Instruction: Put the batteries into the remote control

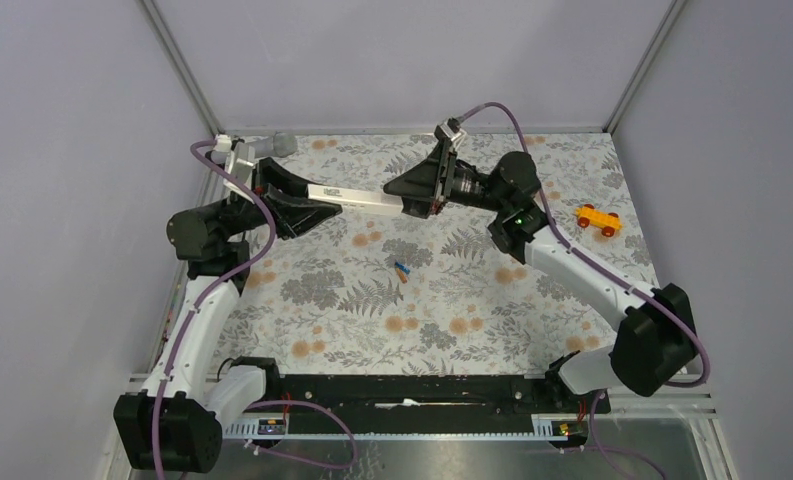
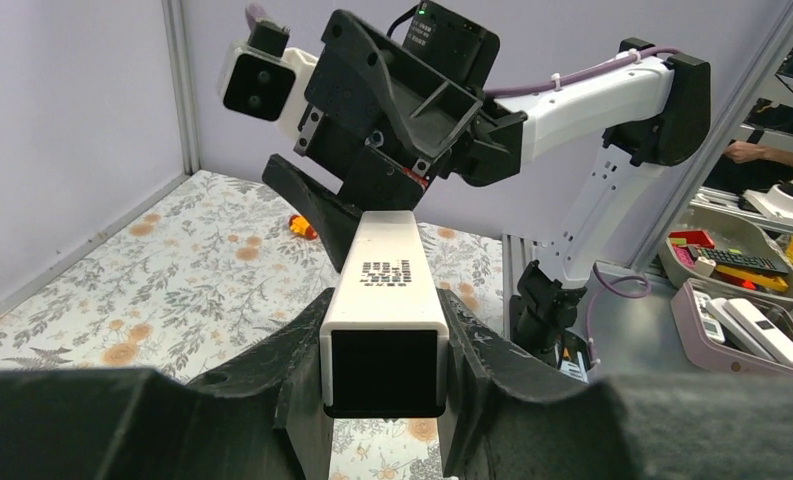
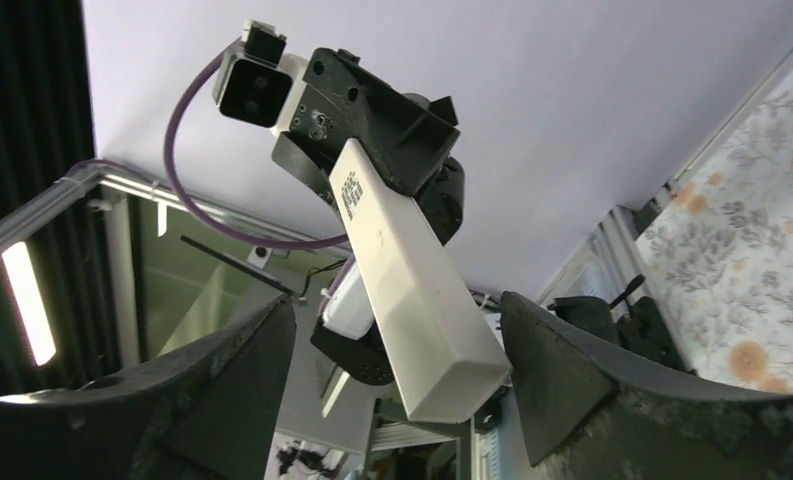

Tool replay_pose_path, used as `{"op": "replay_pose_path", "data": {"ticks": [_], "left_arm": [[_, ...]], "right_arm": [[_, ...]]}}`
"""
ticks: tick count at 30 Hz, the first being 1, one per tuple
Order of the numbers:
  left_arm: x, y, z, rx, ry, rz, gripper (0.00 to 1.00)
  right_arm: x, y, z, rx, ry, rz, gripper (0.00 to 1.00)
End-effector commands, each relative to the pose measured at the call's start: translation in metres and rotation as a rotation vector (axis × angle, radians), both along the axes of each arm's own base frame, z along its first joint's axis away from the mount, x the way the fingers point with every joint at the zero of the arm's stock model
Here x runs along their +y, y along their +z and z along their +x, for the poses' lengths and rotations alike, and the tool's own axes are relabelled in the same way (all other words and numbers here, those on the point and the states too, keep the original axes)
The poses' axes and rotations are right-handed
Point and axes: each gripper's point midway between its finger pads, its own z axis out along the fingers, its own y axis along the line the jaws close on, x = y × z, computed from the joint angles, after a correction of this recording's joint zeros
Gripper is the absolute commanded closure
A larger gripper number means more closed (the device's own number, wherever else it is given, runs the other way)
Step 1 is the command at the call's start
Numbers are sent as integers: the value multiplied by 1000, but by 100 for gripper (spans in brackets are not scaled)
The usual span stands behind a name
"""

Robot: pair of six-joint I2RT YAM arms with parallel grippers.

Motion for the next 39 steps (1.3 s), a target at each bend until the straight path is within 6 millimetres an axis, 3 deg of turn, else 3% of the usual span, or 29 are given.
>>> {"op": "replay_pose_path", "data": {"ticks": [1,6,12,15,17,21,23,26,33,36,39], "left_arm": [[3,17,-1,-78,44,-45,100],[4,24,-3,-102,52,-59,100],[4,29,-12,-146,33,-61,100],[3,28,-17,-163,25,-48,100],[3,28,-18,-170,28,-44,100],[3,27,-20,-179,27,-38,100],[3,27,-20,-184,26,-37,100],[4,28,-18,-182,36,-44,100],[6,33,-14,-193,74,-78,100],[8,34,-12,-193,93,-88,100],[11,36,-10,-189,111,-97,100]], "right_arm": [[9,30,-16,-19,144,90,23],[16,31,-29,-5,221,114,30],[17,32,-26,26,243,153,48],[16,31,-26,48,251,174,52],[16,29,-25,55,252,182,51],[15,31,-24,61,246,188,34],[17,27,-22,84,243,176,33],[19,21,-21,100,251,163,45],[18,17,-23,92,254,167,90],[16,20,-24,87,254,189,100],[13,20,-25,89,252,206,100]]}}
